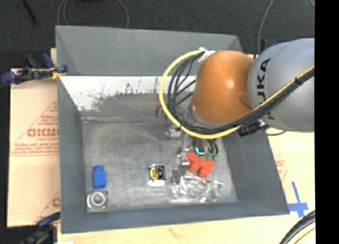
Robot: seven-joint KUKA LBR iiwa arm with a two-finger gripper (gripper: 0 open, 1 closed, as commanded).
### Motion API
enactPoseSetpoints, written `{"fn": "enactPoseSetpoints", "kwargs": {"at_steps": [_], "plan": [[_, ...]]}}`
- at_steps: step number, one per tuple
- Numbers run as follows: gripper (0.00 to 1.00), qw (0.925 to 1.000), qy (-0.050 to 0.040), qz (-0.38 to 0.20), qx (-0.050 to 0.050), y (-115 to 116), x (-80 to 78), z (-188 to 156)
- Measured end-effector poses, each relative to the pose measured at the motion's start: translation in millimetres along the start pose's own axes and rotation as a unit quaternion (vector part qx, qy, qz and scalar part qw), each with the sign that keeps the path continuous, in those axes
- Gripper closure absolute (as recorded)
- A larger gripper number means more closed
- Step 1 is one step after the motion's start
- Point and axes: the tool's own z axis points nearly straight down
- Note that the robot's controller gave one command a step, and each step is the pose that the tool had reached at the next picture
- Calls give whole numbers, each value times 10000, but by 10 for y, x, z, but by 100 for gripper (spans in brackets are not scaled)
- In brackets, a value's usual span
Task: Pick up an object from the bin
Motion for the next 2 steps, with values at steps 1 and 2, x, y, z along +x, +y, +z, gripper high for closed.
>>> {"fn": "enactPoseSetpoints", "kwargs": {"at_steps": [1, 2], "plan": [[0, 9949, -63, -1011, 20, -283, 339, 1168], [0, 9987, -53, -502, 3, -477, 243, 874]]}}
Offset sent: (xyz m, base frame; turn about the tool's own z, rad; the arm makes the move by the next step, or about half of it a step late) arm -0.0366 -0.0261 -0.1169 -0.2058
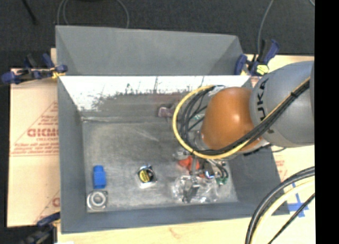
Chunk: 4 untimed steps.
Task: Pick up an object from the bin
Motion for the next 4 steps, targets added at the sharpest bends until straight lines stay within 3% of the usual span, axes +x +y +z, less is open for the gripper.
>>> {"fn": "enactPoseSetpoints", "kwargs": {"at_steps": [1, 2, 3, 4], "plan": [[0, 9998, 15, 177, 17, -576, -178, 121], [0, 9958, 21, 916, 11, -1323, 198, 158], [0, 10000, 25, 22, -18, -1617, 119, 162], [0, 9880, 3, -1542, 14, -1728, -68, 40]]}}
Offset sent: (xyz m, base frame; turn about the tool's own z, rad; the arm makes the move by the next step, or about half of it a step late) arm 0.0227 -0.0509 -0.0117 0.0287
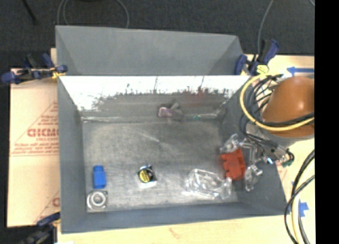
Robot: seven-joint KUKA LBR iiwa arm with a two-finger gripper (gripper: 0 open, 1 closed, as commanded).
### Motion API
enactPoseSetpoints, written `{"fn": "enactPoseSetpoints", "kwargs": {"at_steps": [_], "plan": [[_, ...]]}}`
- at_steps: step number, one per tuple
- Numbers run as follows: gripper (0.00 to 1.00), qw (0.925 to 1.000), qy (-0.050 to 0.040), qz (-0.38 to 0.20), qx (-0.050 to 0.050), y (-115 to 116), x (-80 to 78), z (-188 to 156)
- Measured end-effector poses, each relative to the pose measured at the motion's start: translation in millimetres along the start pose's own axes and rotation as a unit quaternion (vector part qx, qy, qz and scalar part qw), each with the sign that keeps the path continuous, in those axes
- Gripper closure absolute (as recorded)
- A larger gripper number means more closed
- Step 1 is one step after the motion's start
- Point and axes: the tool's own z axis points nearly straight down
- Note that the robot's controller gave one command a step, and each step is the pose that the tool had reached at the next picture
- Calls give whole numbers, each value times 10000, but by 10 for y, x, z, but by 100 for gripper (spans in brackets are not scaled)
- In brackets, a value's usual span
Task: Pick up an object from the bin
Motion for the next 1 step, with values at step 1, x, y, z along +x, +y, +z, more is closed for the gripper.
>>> {"fn": "enactPoseSetpoints", "kwargs": {"at_steps": [1], "plan": [[0, 9782, 16, -2075, -100, 96, -89, -4]]}}
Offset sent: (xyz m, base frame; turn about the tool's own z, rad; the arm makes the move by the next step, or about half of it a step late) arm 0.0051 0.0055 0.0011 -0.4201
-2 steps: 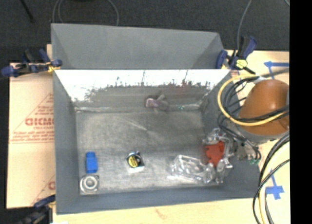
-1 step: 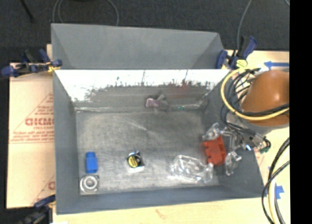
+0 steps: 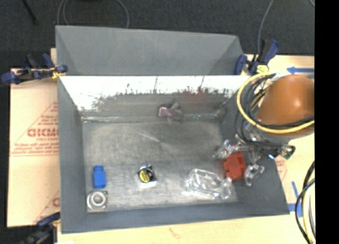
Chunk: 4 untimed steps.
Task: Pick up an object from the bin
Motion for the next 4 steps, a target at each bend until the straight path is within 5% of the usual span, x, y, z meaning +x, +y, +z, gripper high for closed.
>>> {"fn": "enactPoseSetpoints", "kwargs": {"at_steps": [1, 2, 3, 4], "plan": [[0, 9764, -17, -2161, 20, -153, -103, -101], [0, 9767, -77, -2145, 70, -109, -80, -4], [0, 9245, 34, -3811, 78, 33, -250, -962], [0, 9196, -17, -3929, 49, -373, -281, -304]]}}
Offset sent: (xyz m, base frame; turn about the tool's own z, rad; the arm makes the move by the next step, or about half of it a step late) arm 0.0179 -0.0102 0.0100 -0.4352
